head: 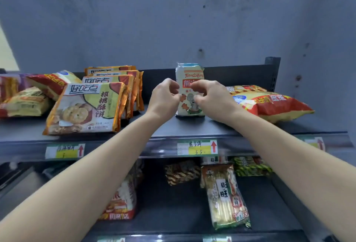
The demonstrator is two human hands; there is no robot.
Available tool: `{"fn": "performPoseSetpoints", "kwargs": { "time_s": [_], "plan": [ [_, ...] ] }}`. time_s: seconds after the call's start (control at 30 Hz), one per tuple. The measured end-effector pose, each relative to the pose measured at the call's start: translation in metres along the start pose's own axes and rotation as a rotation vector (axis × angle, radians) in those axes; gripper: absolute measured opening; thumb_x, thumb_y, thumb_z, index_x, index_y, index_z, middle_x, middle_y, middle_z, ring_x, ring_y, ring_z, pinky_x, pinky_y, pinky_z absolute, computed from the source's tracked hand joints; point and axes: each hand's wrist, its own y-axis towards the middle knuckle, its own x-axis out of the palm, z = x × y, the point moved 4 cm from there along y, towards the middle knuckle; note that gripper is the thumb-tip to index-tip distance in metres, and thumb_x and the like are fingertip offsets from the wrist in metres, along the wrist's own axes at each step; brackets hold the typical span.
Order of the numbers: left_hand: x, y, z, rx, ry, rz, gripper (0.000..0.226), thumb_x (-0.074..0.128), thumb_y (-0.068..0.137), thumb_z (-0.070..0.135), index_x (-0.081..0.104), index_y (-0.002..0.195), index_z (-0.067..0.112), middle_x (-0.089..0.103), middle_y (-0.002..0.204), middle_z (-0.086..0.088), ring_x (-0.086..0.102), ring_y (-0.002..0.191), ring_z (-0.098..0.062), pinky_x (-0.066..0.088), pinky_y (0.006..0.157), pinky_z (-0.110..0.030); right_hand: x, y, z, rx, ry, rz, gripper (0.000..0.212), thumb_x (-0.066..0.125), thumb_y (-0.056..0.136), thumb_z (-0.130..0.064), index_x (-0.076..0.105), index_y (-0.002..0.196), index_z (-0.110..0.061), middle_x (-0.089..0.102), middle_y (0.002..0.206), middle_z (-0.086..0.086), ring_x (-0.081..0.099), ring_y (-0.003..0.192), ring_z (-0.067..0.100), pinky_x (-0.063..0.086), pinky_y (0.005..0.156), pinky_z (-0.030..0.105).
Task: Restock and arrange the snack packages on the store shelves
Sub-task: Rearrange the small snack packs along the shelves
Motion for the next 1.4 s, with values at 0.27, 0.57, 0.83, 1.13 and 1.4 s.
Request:
{"fn": "performPoseSetpoints", "kwargs": {
  "time_s": [0.27,0.57,0.83,1.13,1.4],
  "plan": [
    [-0.058,-0.109,-0.006,-0.059,0.012,-0.135,0.014,0.063,0.086,0.007,0.062,0.098,0.014,0.062,0.081,0.006,0.061,0.077,-0.013,0.051,0.074,-0.021,0.027,-0.085,-0.026,-0.12,0.166,-0.244,0.023,0.057,0.09,-0.013,0.068,0.11,-0.017,0.069,0.104,-0.004,0.063,0.098,0.007,0.047,0.09,0.018],
    [-0.113,-0.218,-0.128,-0.504,0.113,-0.164,0.012,0.064,0.085,0.006,0.063,0.09,0.017,0.066,0.082,0.0,0.063,0.082,-0.02,0.054,0.087,-0.045,0.149,-0.141,-0.049,-0.119,0.21,-0.637,0.029,0.057,0.092,-0.016,0.063,0.12,-0.017,0.067,0.116,-0.003,0.061,0.105,0.008,0.046,0.096,0.023],
    [-0.171,-0.243,-0.214,-0.635,0.11,-0.129,0.013,0.06,0.086,0.005,0.062,0.098,0.011,0.064,0.083,-0.008,0.059,0.075,-0.02,0.052,0.078,-0.036,0.24,-0.143,-0.102,-0.12,0.173,-0.77,0.04,0.055,0.092,-0.019,0.054,0.132,-0.015,0.062,0.127,-0.002,0.057,0.116,0.01,0.042,0.103,0.027],
    [-0.272,-0.248,-0.353,-0.741,0.032,-0.083,0.016,0.059,0.084,0.0,0.059,0.081,0.016,0.058,0.07,-0.002,0.056,0.069,-0.024,0.051,0.078,-0.041,0.4,-0.124,-0.178,0.058,0.182,-0.844,0.045,0.054,0.093,-0.019,0.048,0.137,-0.013,0.056,0.135,0.004,0.053,0.122,0.016,0.04,0.103,0.027],
    [-0.305,-0.238,-0.447,-0.824,-0.079,-0.125,0.008,0.055,0.089,0.002,0.057,0.089,0.01,0.055,0.076,-0.006,0.055,0.079,-0.025,0.047,0.077,-0.036,0.479,-0.102,-0.19,0.322,0.222,-0.771,0.045,0.055,0.093,-0.018,0.048,0.137,-0.012,0.055,0.135,0.004,0.051,0.123,0.015,0.035,0.094,0.018]
  ]
}}
